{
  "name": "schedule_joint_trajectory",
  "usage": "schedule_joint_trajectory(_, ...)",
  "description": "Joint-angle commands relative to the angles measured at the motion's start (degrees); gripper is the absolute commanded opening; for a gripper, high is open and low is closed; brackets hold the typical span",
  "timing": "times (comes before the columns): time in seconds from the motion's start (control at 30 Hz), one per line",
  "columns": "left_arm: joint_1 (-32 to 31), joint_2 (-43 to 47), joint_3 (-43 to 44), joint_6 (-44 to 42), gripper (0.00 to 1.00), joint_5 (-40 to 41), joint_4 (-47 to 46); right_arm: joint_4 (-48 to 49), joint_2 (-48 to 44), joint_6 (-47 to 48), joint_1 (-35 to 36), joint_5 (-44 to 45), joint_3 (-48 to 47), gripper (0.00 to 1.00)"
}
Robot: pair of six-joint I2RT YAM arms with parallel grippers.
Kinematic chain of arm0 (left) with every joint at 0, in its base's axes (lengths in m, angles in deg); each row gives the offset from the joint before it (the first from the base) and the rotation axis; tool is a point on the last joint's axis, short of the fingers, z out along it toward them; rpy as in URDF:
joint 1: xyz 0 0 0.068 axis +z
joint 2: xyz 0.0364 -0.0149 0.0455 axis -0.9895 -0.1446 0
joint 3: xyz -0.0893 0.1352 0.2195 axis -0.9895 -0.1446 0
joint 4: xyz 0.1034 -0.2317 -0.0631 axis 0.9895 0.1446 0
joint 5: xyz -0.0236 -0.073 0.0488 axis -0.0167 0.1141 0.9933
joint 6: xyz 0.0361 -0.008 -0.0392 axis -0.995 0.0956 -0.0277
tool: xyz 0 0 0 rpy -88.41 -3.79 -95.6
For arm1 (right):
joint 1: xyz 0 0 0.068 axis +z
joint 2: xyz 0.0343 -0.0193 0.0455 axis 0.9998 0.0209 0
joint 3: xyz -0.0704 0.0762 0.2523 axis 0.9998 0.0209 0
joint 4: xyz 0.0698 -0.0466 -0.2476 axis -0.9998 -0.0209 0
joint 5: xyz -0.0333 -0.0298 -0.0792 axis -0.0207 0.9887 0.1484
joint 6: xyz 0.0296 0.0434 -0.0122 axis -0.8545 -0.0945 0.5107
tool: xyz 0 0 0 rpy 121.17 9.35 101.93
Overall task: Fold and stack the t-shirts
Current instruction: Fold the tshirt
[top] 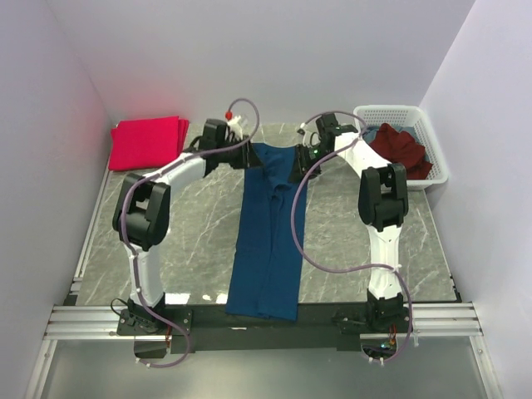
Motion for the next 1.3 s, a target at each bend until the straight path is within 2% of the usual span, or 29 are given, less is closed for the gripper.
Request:
schedule_joint_trajectory(0.0,-1.48,2.12,-7.59,5.96,0.27,-7.53,-4.31,-2.77,1.16,0.55,0.96,-2.23,-0.94,0.34)
schedule_joint_trajectory(0.33,-1.04,-6.04,-11.64,16.85,0.21,-9.91,-10.02,-5.06,11.71,-0.14,0.96,5.42,-12.90,0.31)
schedule_joint_trajectory(0.5,2.20,-10.09,-12.35,22.66,0.17,-6.93,-12.66,-6.12,16.55,-1.81,0.96,7.27,-18.80,0.26)
schedule_joint_trajectory(0.63,5.81,-8.26,-18.12,24.77,0.13,-3.06,-15.11,-3.66,16.91,-3.22,0.96,8.24,-19.24,0.25)
schedule_joint_trajectory(0.7,7.74,-5.81,-20.60,25.30,0.13,-2.26,-17.40,-2.08,16.64,-3.75,0.96,7.89,-20.20,0.27)
schedule_joint_trajectory(0.77,8.53,-4.13,-22.46,25.22,0.13,-1.91,-18.46,-1.28,16.03,-3.75,0.96,6.84,-21.69,0.33)
schedule_joint_trajectory(0.9,7.84,-2.02,-20.10,22.59,0.17,-7.08,-20.83,-0.75,12.35,-2.96,0.69,2.97,-21.97,0.47)
schedule_joint_trajectory(0.97,6.79,-0.09,-18.95,21.44,0.18,-8.93,-21.19,0.64,7.97,-2.70,0.43,0.69,-18.39,0.53)
schedule_joint_trajectory(1.13,2.48,0.89,-12.19,18.89,0.20,-9.29,-19.79,2.06,-1.01,-1.12,0.34,0.06,-9.50,0.54)
schedule_joint_trajectory(1.27,-1.30,-1.83,-7.61,18.45,0.20,-8.15,-18.73,0.83,-3.74,-0.76,-0.36,-0.64,-6.24,0.52)
